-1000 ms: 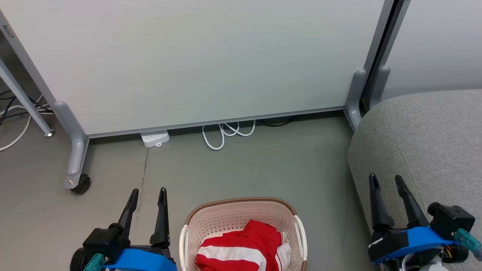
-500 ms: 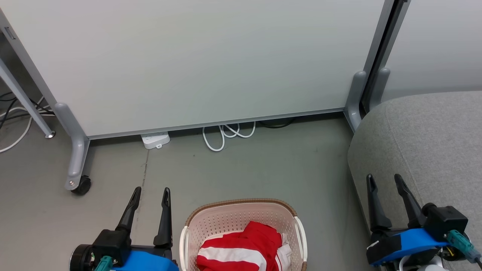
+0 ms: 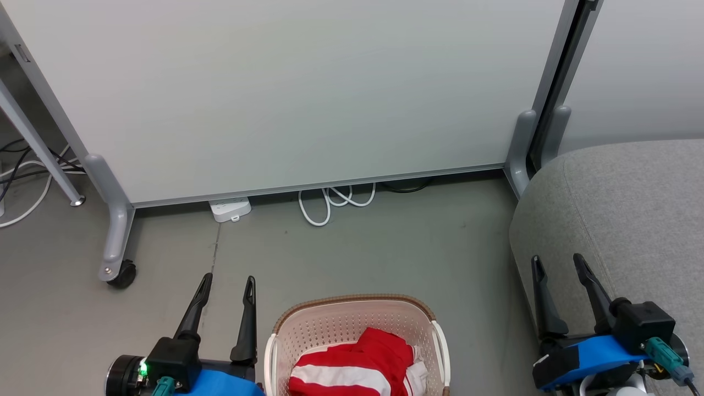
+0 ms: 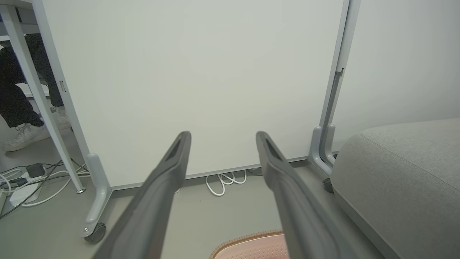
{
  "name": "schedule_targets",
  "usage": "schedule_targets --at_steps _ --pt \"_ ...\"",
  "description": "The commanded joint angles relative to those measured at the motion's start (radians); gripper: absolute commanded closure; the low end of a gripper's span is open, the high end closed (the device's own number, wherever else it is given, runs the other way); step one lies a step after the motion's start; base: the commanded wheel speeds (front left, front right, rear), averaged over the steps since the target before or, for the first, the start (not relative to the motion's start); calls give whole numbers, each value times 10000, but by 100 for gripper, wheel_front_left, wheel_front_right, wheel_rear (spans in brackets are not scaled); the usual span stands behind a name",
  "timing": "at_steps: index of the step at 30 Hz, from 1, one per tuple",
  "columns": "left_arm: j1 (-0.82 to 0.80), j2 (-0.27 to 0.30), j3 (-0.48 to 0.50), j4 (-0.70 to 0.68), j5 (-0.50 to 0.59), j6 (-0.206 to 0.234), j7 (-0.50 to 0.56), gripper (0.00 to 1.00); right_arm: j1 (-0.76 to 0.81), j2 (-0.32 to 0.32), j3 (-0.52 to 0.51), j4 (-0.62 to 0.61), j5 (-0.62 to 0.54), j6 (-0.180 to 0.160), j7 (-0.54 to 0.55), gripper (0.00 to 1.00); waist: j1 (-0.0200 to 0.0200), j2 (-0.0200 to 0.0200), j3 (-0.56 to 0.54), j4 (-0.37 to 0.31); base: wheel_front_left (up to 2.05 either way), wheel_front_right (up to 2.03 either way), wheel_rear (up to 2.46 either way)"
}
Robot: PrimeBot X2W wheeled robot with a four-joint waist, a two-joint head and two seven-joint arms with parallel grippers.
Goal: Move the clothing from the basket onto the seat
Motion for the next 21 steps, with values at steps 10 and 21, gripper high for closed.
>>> schedule_targets --at_steps 10,21 --pt "128 45 9 280 -238 -51 -41 0 -6 -44 125 14 39 18 46 0 1 0 -84 -117 0 0 0" --pt "-1504 77 -603 2779 -191 -625 360 0 -1066 -39 801 -715 99 11 80 0 1 0 1744 -1222 0 0 0"
